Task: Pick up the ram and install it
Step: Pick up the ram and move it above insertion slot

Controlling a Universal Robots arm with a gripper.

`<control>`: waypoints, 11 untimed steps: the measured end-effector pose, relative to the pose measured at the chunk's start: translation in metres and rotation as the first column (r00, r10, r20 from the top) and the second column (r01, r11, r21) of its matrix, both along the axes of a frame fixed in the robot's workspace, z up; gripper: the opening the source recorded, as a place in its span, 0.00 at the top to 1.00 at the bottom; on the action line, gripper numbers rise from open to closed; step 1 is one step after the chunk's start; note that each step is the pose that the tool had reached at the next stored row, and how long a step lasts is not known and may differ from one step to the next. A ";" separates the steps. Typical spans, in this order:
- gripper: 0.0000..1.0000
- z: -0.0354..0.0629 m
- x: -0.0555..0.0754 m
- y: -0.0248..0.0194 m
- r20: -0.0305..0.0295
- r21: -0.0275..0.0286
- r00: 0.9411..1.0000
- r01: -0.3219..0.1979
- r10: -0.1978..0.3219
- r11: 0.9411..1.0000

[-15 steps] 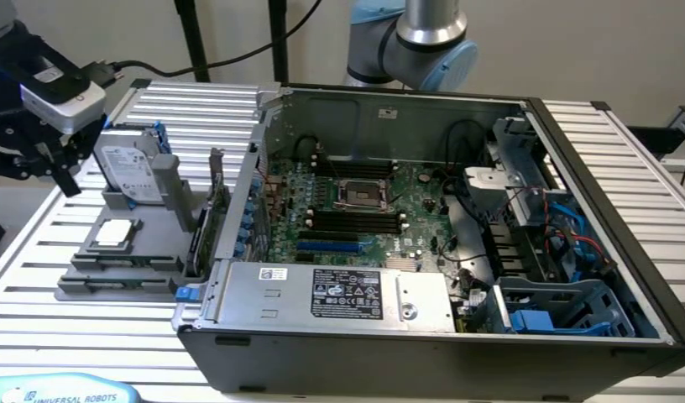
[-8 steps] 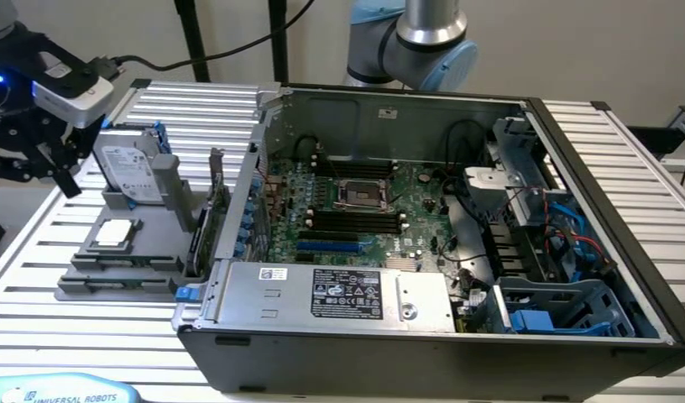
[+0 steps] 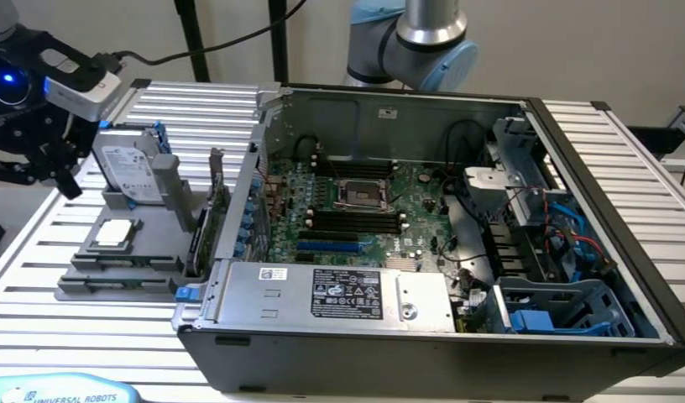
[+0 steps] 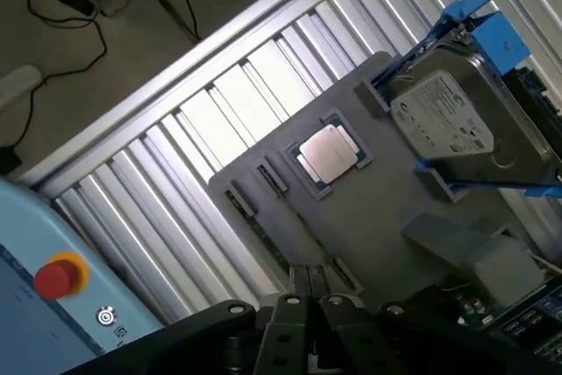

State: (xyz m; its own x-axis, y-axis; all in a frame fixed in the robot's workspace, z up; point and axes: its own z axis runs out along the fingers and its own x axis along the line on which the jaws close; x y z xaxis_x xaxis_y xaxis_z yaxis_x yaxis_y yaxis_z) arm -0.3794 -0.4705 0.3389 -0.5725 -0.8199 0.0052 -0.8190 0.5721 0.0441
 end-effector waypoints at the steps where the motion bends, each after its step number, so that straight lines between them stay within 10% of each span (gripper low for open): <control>1: 0.89 -0.0002 0.000 0.0000 0.001 0.000 1.000 -0.018 0.018 1.000; 11: 0.89 -0.0027 0.000 0.0000 0.008 -0.001 0.980 -0.198 0.198 0.980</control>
